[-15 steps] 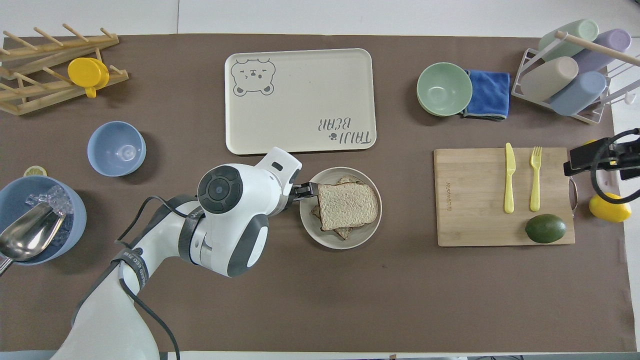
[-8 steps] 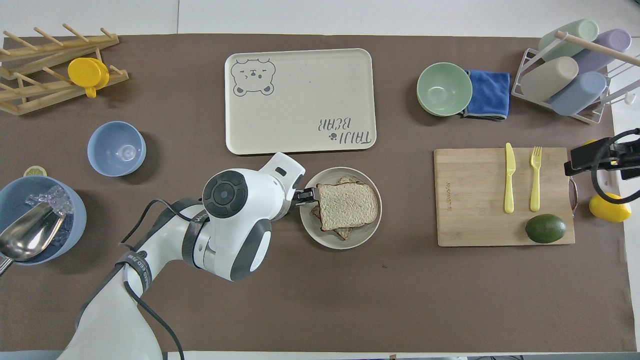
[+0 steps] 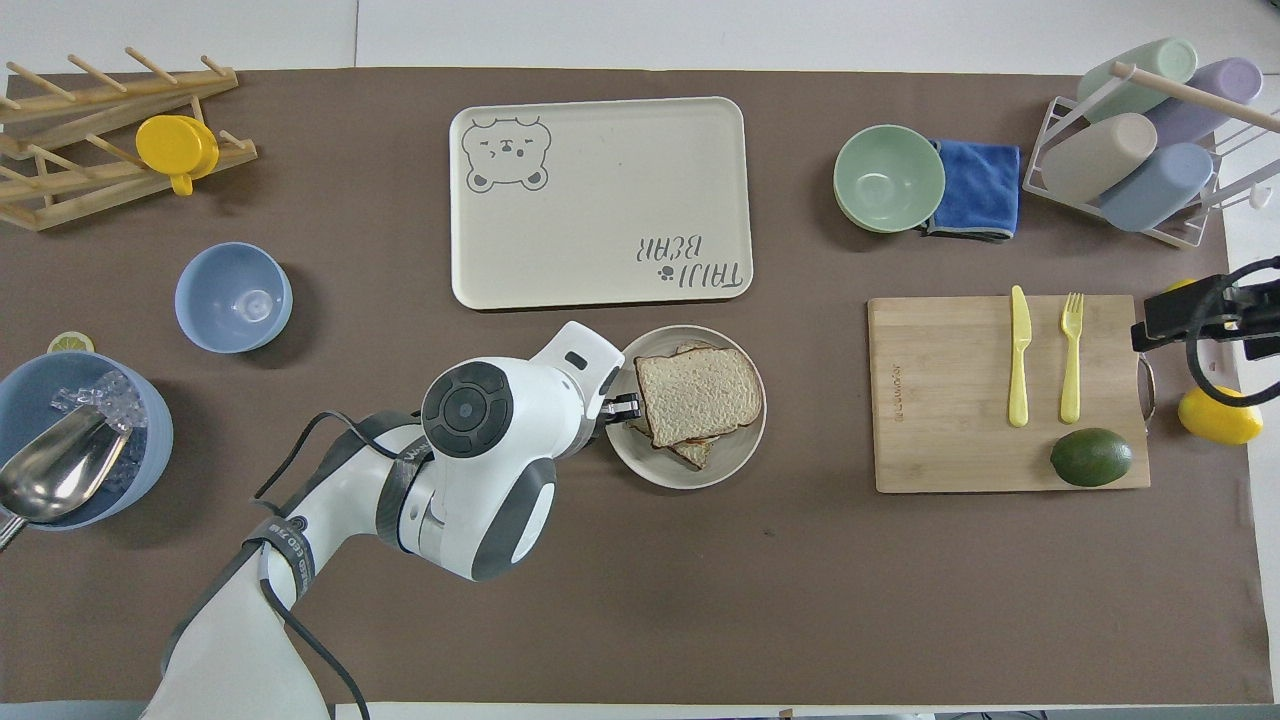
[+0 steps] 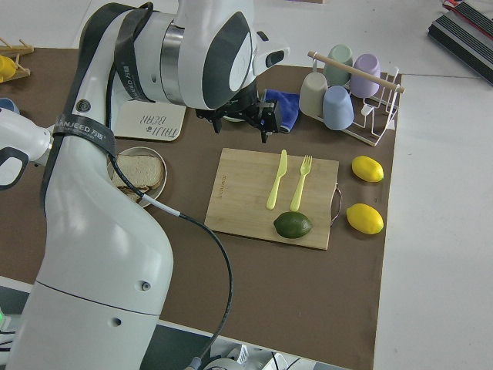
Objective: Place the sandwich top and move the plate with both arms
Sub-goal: 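Slide the plate with the left gripper onto the bear-print tray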
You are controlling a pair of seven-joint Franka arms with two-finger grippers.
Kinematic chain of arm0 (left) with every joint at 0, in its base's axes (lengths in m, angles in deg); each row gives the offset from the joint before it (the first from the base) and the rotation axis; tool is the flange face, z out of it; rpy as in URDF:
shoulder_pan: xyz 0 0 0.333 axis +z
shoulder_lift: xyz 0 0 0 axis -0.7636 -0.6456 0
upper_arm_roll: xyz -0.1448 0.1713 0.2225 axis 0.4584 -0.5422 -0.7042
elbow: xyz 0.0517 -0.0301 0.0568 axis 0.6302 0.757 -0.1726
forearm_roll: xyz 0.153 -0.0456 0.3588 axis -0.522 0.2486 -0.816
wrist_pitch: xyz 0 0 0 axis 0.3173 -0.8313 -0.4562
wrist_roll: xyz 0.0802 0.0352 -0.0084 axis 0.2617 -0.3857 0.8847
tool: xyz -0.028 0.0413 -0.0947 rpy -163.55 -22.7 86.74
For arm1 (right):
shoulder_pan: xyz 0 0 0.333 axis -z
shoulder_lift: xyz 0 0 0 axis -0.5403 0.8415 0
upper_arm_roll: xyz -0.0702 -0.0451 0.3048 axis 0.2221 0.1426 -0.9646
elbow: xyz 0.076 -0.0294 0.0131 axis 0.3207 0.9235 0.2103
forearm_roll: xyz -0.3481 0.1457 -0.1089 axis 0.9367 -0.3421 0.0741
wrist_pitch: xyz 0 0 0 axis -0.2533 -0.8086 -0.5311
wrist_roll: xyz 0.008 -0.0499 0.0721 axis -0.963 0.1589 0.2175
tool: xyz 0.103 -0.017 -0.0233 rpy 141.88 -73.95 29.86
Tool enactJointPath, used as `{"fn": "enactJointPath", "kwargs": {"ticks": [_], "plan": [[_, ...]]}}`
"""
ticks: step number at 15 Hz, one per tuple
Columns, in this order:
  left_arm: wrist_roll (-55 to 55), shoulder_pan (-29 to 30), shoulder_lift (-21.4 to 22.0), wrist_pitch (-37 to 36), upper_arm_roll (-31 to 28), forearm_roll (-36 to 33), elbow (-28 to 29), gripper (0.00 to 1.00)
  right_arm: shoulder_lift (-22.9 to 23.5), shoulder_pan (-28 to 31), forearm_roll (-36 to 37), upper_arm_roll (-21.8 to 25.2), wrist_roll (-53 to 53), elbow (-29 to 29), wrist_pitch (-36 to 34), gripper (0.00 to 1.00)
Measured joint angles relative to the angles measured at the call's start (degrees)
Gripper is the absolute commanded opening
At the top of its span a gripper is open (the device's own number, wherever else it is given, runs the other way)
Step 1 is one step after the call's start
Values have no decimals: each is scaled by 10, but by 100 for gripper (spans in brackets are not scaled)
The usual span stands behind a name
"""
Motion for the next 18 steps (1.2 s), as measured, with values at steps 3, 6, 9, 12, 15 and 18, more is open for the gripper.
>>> {"fn": "enactJointPath", "kwargs": {"ticks": [3, 6, 9, 12, 15, 18], "plan": [[6, 0, 0, 0, 0, 0, 0, 0, 0, 0, 0, 0, 0, 0, 0, 100], [9, 2, 7, -1, -4, 2, 0, 0, 0, 0, 0, 0, 0, 0, 0, 100], [11, 12, 26, -6, -8, 12, 0, 0, 0, 0, 0, 0, 0, 0, 0, 100], [11, 43, 44, -48, -10, 23, -19, 0, 0, 0, 0, 0, 0, 0, 0, 100], [11, 91, 44, -95, -12, 26, -71, 0, 0, 0, 0, 0, 0, 0, 0, 100], [11, 125, 26, -112, -13, 28, -116, 0, 0, 0, 0, 0, 0, 0, 0, 100]]}}
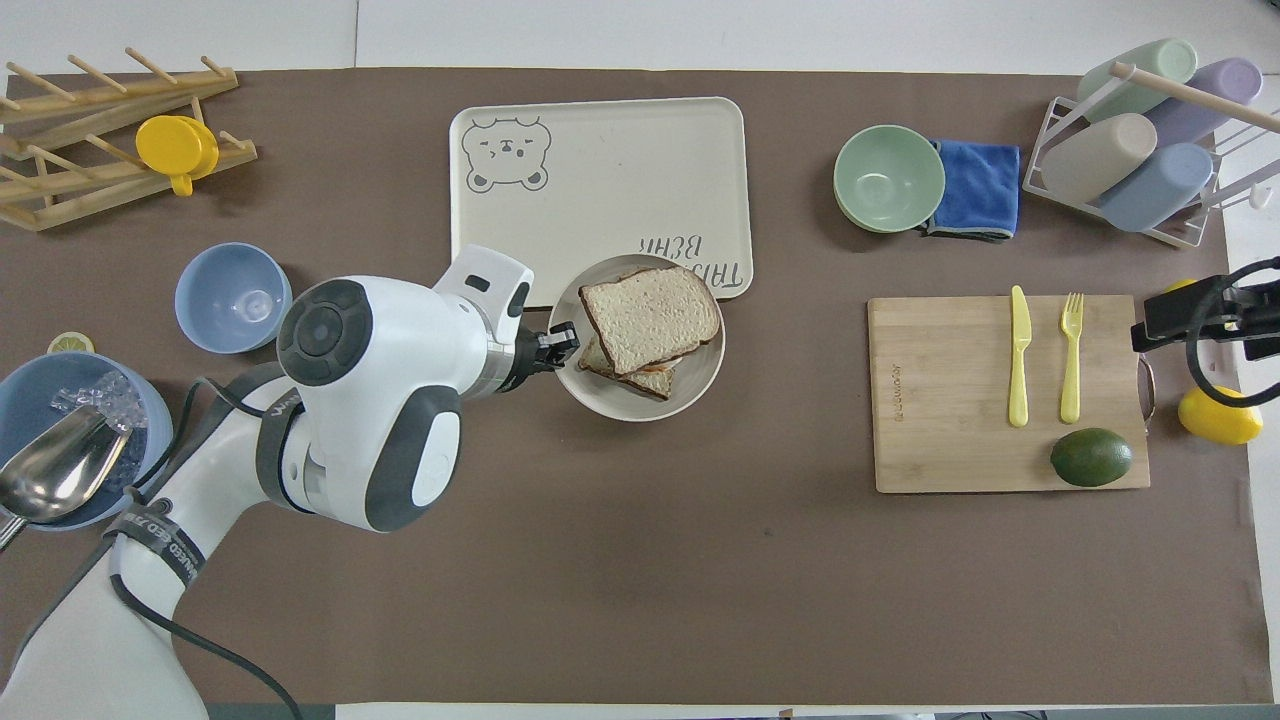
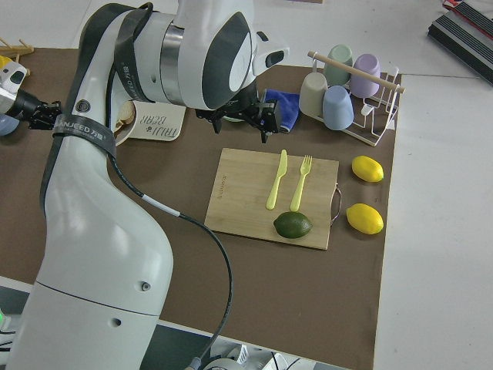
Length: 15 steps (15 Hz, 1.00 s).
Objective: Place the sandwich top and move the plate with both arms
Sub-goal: 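Slide the plate with the left gripper onto the bear-print tray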
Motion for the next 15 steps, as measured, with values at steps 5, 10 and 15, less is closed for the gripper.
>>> {"fn": "enactJointPath", "kwargs": {"ticks": [5, 10, 15], "plan": [[3, 22, -113, -6, -1, 29, -119, 0, 0, 0, 0, 0, 0, 0, 0, 100], [6, 39, -202, 4, -2, 31, -182, 0, 0, 0, 0, 0, 0, 0, 0, 100], [6, 38, -207, 53, 2, 31, -158, 0, 0, 0, 0, 0, 0, 0, 0, 100]]}}
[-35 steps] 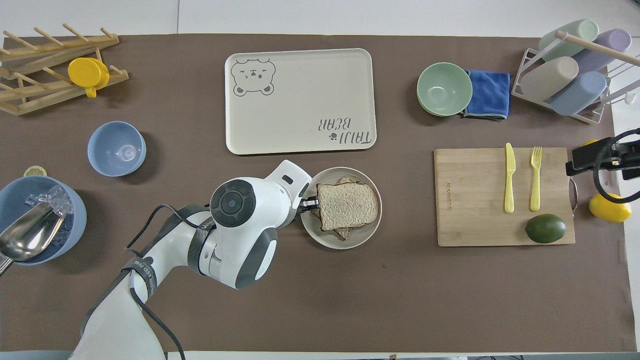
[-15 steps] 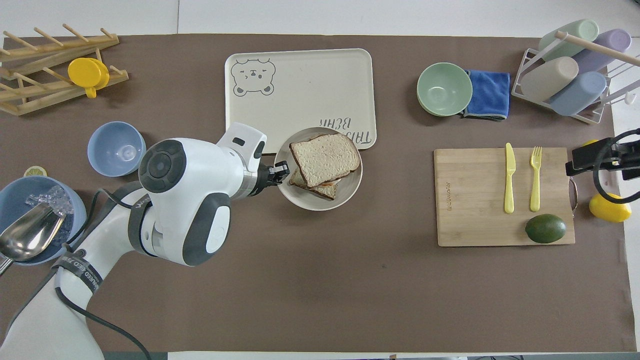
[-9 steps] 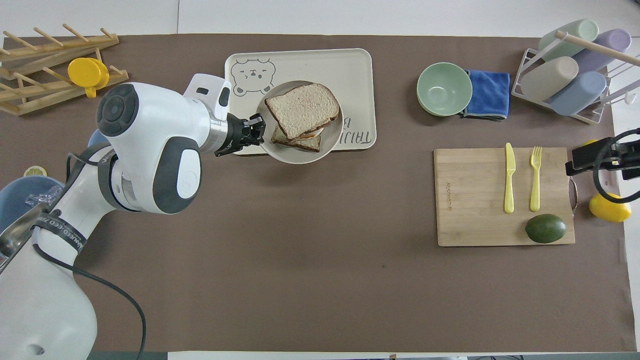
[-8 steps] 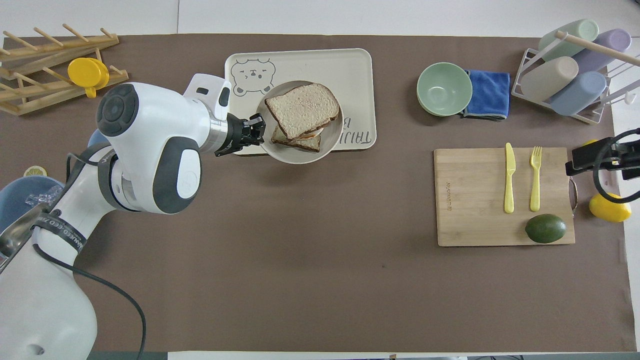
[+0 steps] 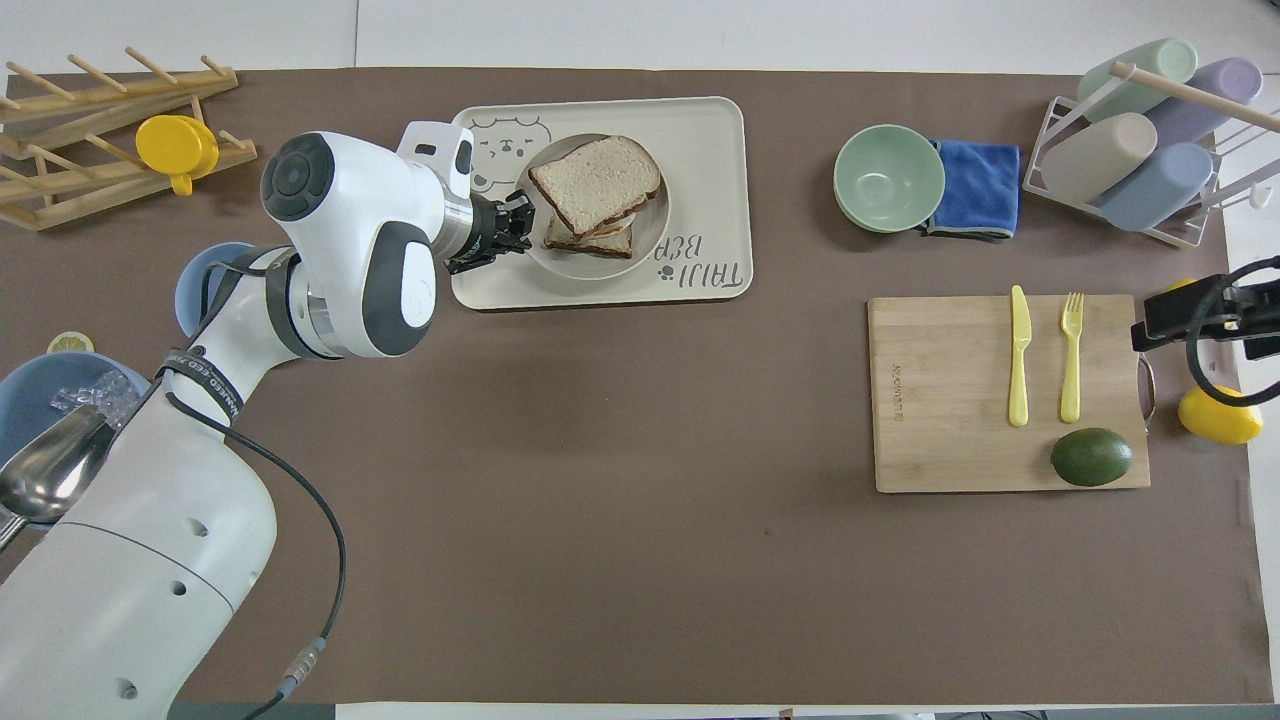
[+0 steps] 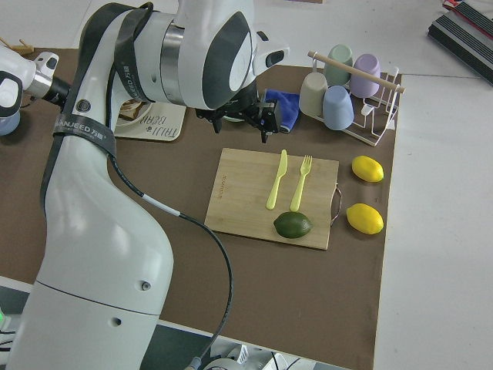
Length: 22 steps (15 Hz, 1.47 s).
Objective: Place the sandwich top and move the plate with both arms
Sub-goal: 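Slide the plate with the left gripper onto the bear-print tray, then open the left gripper and release the plate on the tray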
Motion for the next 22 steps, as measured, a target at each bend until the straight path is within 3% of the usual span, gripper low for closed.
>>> {"fn": "enactJointPath", "kwargs": {"ticks": [1, 2, 9, 12, 16, 22], "plan": [[-1, 0, 0, 1, 0, 0, 1, 76, 0, 0, 0, 0, 0, 0, 0, 100], [-1, 0, 0, 1, 0, 0, 1, 100, 0, 0, 0, 0, 0, 0, 0, 100], [-2, 0, 16, -26, -17, 0, -2, 100, 0, 0, 0, 0, 0, 0, 0, 100], [-4, 3, 56, -71, -47, -11, -4, 100, 0, 0, 0, 0, 0, 0, 0, 100], [-4, 5, 121, -160, -85, -85, -5, 100, 0, 0, 0, 0, 0, 0, 0, 100], [-4, 19, 183, -228, -95, -142, -6, 100, 0, 0, 0, 0, 0, 0, 0, 100]]}}
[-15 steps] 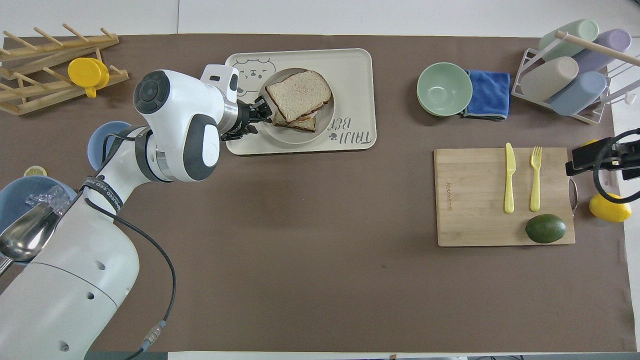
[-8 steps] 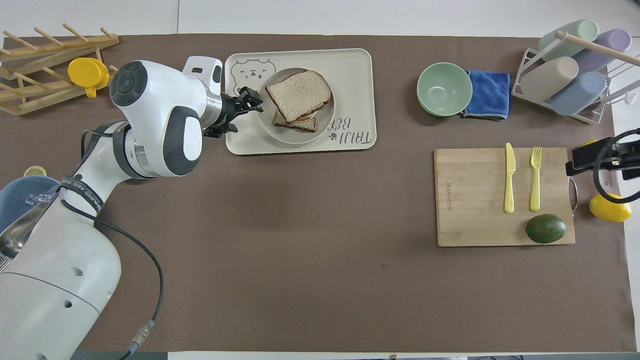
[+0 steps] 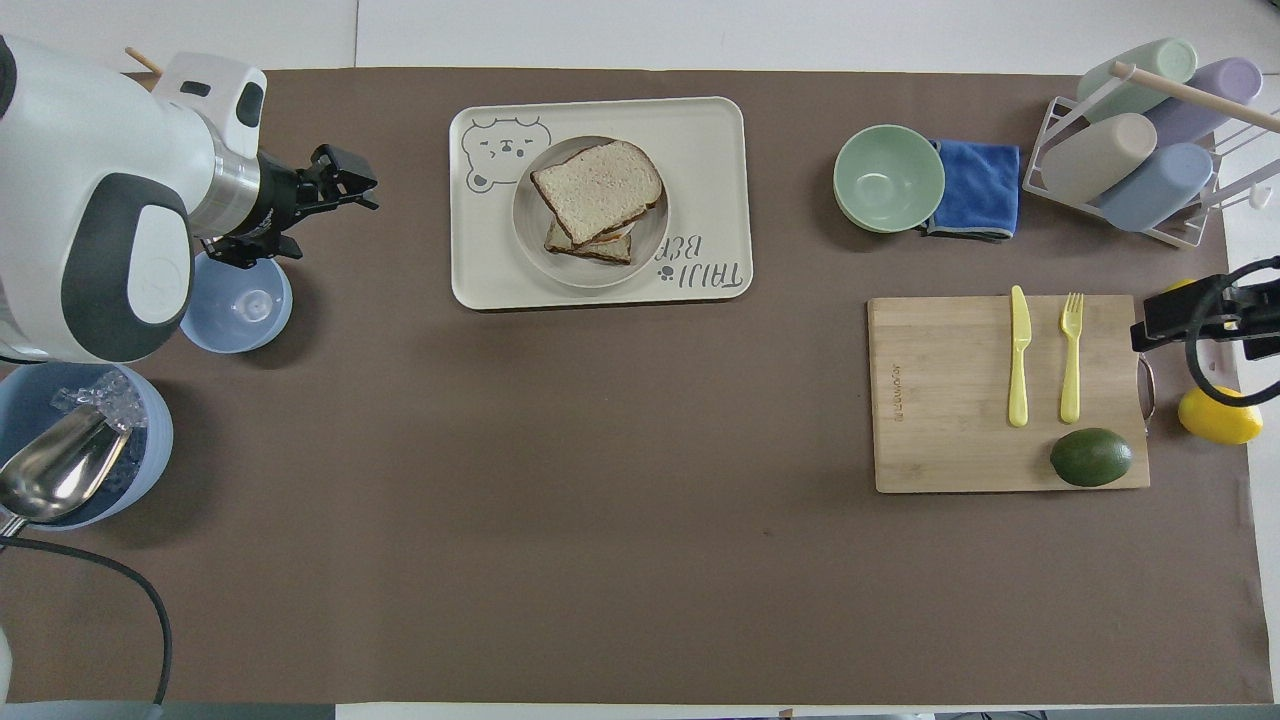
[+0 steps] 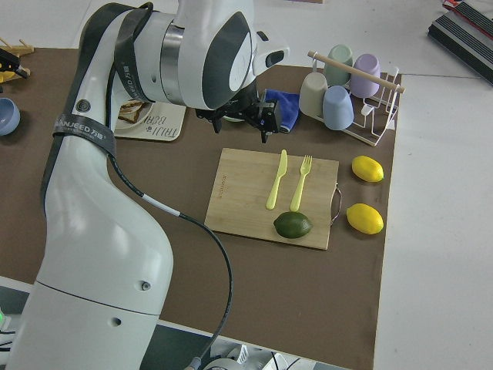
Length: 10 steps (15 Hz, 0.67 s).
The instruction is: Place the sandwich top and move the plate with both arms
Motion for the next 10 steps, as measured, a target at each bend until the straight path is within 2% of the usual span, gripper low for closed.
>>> {"fn": "enactJointPath", "kwargs": {"ticks": [6, 10], "plan": [[-2, 30, 62, -57, -2, -9, -1, 100, 0, 0, 0, 0, 0, 0, 0, 100], [-7, 34, 88, -87, -2, -48, -1, 100, 0, 0, 0, 0, 0, 0, 0, 100]]}}
